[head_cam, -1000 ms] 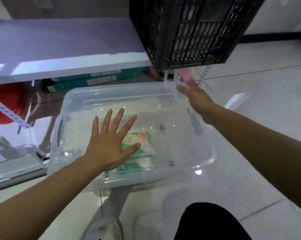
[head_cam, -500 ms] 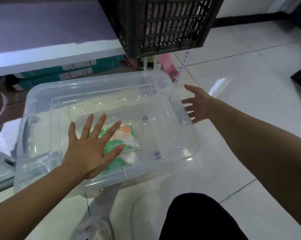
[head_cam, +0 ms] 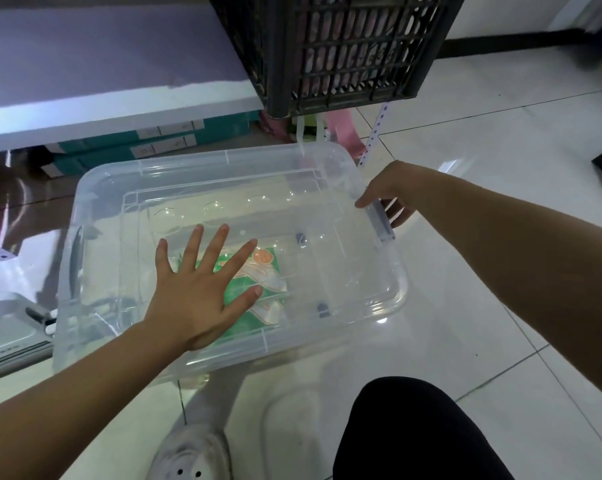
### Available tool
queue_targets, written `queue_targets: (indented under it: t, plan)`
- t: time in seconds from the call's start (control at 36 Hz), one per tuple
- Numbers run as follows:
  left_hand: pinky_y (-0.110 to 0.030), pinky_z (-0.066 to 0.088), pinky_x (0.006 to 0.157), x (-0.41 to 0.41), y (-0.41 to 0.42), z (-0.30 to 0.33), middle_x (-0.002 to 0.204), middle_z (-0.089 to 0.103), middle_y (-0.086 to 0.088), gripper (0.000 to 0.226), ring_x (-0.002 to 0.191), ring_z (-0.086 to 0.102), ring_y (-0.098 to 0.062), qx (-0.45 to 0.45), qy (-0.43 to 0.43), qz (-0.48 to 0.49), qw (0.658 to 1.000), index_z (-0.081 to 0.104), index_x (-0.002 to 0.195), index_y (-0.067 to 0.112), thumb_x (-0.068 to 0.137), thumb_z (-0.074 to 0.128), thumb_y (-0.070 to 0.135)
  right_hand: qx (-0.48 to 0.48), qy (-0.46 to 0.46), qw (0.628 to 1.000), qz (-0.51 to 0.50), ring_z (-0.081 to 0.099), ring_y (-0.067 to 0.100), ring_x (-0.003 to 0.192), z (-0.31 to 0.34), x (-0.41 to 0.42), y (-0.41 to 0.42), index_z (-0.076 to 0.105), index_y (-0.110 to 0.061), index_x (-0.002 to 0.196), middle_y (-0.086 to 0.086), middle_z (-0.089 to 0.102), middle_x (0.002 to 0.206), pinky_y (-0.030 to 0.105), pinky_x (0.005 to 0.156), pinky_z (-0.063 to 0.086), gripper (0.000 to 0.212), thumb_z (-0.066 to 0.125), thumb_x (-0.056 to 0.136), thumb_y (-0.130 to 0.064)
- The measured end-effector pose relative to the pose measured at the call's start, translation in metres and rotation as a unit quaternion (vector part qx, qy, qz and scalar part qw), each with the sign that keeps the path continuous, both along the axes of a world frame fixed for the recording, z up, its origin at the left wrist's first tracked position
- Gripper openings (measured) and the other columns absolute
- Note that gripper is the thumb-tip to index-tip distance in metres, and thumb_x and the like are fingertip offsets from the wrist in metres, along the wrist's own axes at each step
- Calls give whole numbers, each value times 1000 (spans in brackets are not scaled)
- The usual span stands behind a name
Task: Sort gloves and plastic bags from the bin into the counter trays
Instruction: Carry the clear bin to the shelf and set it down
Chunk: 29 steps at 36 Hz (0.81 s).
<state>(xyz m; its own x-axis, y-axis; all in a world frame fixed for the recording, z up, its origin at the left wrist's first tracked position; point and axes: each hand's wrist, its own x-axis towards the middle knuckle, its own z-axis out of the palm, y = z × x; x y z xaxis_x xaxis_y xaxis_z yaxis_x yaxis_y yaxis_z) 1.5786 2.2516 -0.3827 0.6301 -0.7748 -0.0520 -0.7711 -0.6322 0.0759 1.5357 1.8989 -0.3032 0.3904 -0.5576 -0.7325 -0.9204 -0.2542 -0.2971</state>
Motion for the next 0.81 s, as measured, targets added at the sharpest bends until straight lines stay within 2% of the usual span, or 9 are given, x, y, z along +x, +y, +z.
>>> queue_targets:
  t: [0.17,0.25,0.33,0.42,0.5,0.58,0.67,0.75,0.81]
  plan:
    - [-66,-11,114,1,0,0,165,-12,6,71,152,-12,-28,12,9,7,1000,-10,150,54,86,0,81,-167,-63,983,48,73,33,66,-3,2,15,64,2,96,17,72,79,49,69,62,36,84,76,-20]
    - [-65,-15,113,3,1,10,163,-21,7,73,150,-21,-26,33,44,1,998,-17,146,58,79,-5,85,-139,-88,986,18,73,29,72,-1,-9,18,64,0,96,15,73,86,45,66,61,38,85,76,-25]
    - [-62,-10,117,14,10,37,165,-16,11,78,151,-17,-18,53,152,6,987,-7,147,60,75,3,88,-69,-171,980,-70,65,22,73,0,-28,24,62,-7,91,11,69,99,32,51,45,37,83,78,-36]
    - [-58,4,120,29,41,66,166,10,10,78,152,6,-19,-22,209,67,975,12,149,58,76,12,88,12,-258,953,-161,64,24,95,2,-65,35,67,-16,104,9,67,119,43,79,51,41,73,82,-50]
    - [-53,33,111,34,101,76,147,50,10,67,135,45,-22,-150,200,175,952,41,136,58,79,23,90,82,-278,938,-191,57,27,119,-1,-115,48,61,-21,129,1,62,131,52,103,41,57,64,86,-57]
    - [-46,42,105,23,165,61,123,63,20,51,119,57,-14,-280,217,301,885,56,121,60,80,38,86,129,-326,901,-255,57,28,122,-18,-161,62,62,-28,128,-1,61,134,55,106,41,44,61,90,-51]
    - [-44,37,109,-8,199,36,131,59,23,51,127,51,-6,-374,258,391,801,57,123,53,79,52,76,158,-348,872,-306,62,25,116,-37,-185,79,66,-33,119,-4,66,126,55,103,44,28,59,94,-41]
    - [-42,35,101,-40,197,15,128,62,23,50,128,51,-8,-434,360,452,691,63,118,50,71,63,66,175,-360,856,-327,63,26,116,-49,-190,90,67,-28,123,-2,69,124,54,101,47,31,58,94,-36]
    - [-45,33,103,-52,187,6,126,66,15,38,127,54,-12,-449,448,449,629,68,116,39,82,61,55,181,-365,846,-345,62,29,118,-52,-188,93,64,-23,128,1,69,126,53,103,46,35,56,96,-33]
